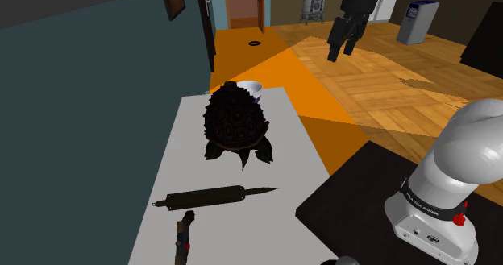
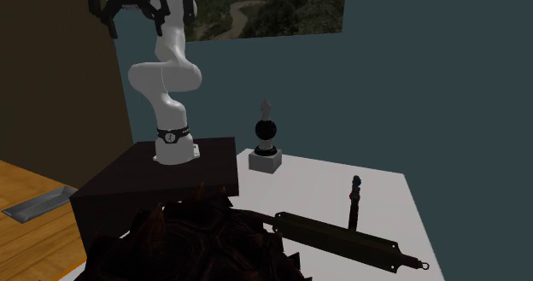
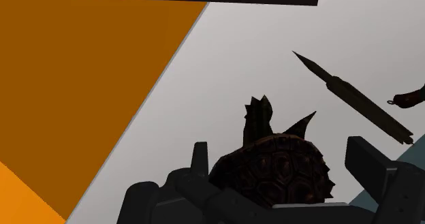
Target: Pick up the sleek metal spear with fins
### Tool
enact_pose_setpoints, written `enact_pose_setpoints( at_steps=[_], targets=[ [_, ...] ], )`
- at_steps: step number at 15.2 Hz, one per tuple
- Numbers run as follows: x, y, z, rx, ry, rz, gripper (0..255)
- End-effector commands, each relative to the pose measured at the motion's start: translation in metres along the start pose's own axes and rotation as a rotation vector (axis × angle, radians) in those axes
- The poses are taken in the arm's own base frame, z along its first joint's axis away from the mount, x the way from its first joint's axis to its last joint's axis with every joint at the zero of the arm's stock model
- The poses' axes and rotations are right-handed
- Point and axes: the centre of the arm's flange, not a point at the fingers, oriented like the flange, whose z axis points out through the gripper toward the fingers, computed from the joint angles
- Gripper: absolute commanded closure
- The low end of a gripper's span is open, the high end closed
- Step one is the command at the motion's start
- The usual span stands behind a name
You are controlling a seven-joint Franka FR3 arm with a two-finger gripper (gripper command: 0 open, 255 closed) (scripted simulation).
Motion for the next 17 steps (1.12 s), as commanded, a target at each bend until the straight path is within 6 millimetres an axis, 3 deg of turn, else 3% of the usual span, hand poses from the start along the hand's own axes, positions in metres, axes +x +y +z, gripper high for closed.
enact_pose_setpoints(
  at_steps=[1,17],
  targets=[
    [0.000,0.000,0.000,0.000,0.000,0.000,0],
    [0.100,-0.103,0.161,-0.006,-0.053,-0.317,0]
  ],
)
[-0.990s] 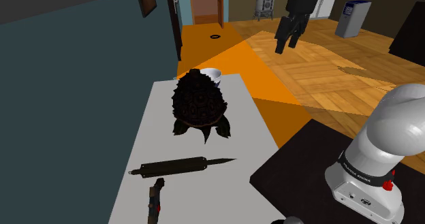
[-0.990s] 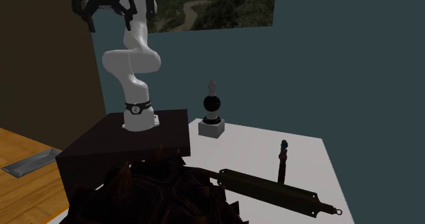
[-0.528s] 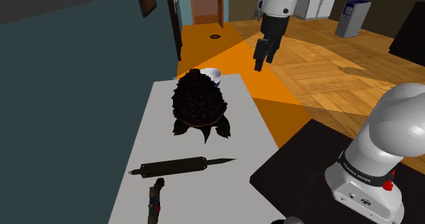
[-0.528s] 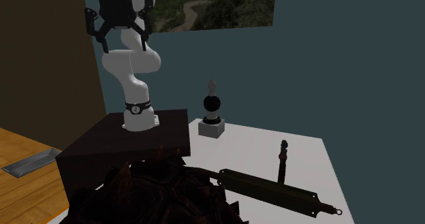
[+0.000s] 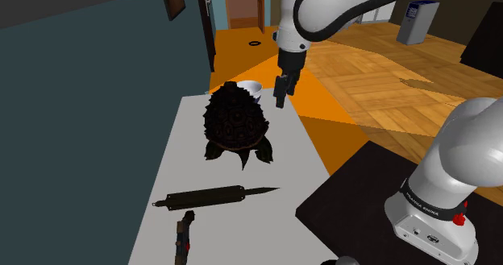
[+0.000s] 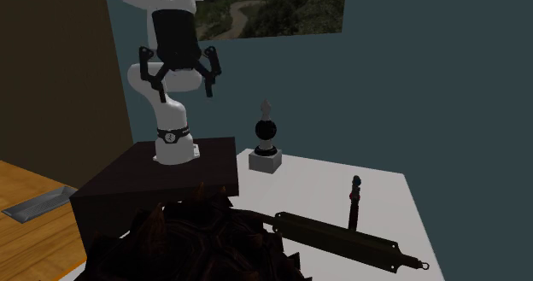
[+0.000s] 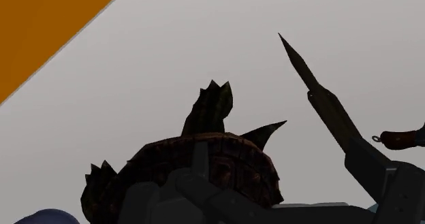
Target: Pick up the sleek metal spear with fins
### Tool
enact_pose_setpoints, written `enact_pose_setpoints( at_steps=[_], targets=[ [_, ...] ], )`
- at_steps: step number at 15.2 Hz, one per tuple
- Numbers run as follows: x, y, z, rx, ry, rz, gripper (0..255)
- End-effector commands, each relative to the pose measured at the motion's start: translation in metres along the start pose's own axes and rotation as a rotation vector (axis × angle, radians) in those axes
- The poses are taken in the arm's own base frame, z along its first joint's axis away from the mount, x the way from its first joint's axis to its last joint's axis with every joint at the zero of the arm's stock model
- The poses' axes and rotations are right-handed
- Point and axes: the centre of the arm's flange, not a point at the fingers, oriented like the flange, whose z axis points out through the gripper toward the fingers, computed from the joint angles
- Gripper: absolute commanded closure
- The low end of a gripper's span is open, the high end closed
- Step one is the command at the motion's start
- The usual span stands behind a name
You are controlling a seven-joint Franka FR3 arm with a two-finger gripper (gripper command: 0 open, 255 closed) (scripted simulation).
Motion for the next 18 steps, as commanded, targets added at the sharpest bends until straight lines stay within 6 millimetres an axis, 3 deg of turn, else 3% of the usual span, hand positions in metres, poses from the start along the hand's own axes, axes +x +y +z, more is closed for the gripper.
enact_pose_setpoints(
  at_steps=[1,10,18],
  targets=[
    [0.017,-0.012,0.021,0.000,-0.006,-0.041,0],
    [0.076,-0.068,0.111,-0.004,-0.035,-0.219,0],
    [0.117,-0.126,0.193,-0.007,-0.062,-0.378,0]
  ],
)
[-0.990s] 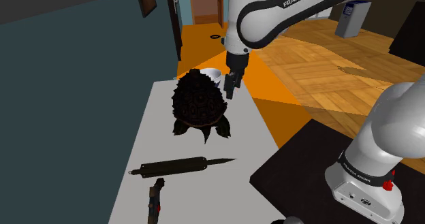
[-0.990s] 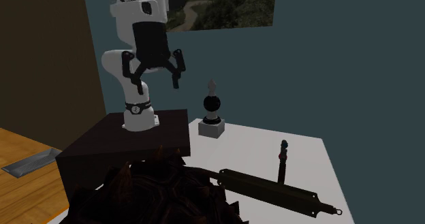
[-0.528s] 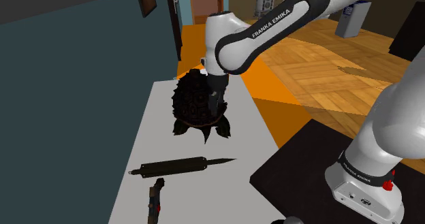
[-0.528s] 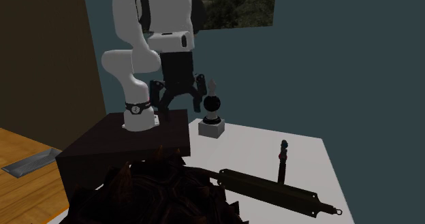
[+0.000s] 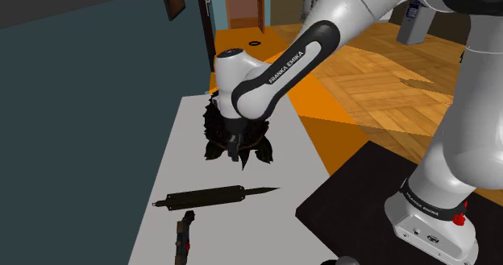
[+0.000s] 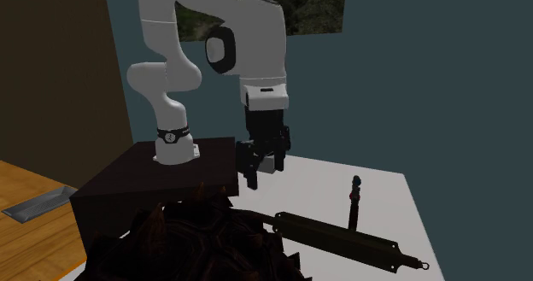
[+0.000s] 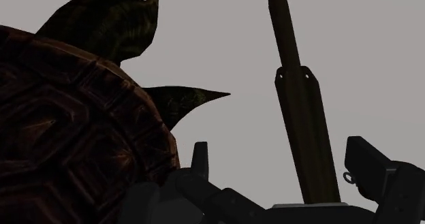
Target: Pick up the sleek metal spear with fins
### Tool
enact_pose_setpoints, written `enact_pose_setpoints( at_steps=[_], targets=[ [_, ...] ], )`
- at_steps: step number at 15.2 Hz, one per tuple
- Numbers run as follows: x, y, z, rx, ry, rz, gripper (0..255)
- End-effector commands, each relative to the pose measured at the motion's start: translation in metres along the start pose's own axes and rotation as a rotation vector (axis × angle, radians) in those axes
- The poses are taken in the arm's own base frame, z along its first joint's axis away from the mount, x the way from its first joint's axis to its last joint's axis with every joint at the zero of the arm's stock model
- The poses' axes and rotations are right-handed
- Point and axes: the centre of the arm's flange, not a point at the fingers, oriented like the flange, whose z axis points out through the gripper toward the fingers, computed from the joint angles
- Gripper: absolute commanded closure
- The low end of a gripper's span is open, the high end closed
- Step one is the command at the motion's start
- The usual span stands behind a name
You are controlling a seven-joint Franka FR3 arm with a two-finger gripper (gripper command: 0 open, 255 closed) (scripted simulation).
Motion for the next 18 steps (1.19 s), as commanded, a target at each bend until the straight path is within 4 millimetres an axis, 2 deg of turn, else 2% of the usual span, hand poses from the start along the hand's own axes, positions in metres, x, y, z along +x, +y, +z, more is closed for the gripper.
enact_pose_setpoints(
  at_steps=[1,12,18],
  targets=[
    [0.013,-0.012,0.022,0.000,-0.007,-0.041,0],
    [0.083,-0.082,0.132,-0.005,-0.044,-0.259,0],
    [0.083,-0.082,0.160,-0.005,-0.044,-0.262,0]
  ],
)
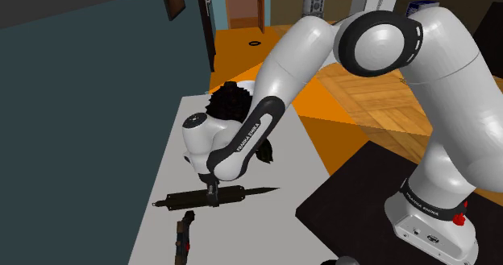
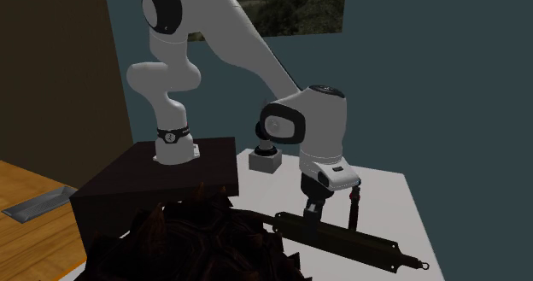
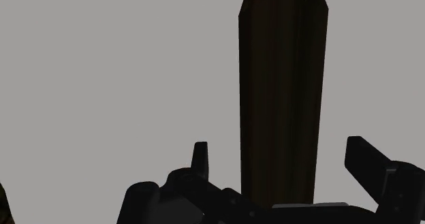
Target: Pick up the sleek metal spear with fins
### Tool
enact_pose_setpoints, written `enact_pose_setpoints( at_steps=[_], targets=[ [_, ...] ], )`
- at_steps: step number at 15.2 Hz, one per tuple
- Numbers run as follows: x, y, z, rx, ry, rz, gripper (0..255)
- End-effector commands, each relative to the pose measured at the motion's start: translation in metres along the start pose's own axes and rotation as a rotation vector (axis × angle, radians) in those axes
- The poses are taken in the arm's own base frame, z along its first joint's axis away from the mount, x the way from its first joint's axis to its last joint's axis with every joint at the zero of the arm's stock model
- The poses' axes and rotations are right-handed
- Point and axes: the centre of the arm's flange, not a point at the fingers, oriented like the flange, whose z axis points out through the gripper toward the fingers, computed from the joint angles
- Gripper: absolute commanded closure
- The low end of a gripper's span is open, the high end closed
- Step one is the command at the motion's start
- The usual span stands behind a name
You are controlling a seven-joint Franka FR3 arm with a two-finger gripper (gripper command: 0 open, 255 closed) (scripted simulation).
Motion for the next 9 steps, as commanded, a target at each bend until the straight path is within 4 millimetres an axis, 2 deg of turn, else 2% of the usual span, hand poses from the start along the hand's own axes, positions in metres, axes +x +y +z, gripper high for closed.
enact_pose_setpoints(
  at_steps=[1,2,4,5,9],
  targets=[
    [0.0007,-0.0004,0.0105,0.000,0.000,0.000,0],
    [0.0009,-0.0002,0.0188,0.000,0.000,0.000,0],
    [0.0009,-0.0002,0.0188,0.000,0.000,0.000,0],
    [0.0009,-0.0007,0.0185,0.000,0.000,0.000,255],
    [0.0010,-0.0006,0.0184,0.000,0.000,0.000,255]
  ],
)
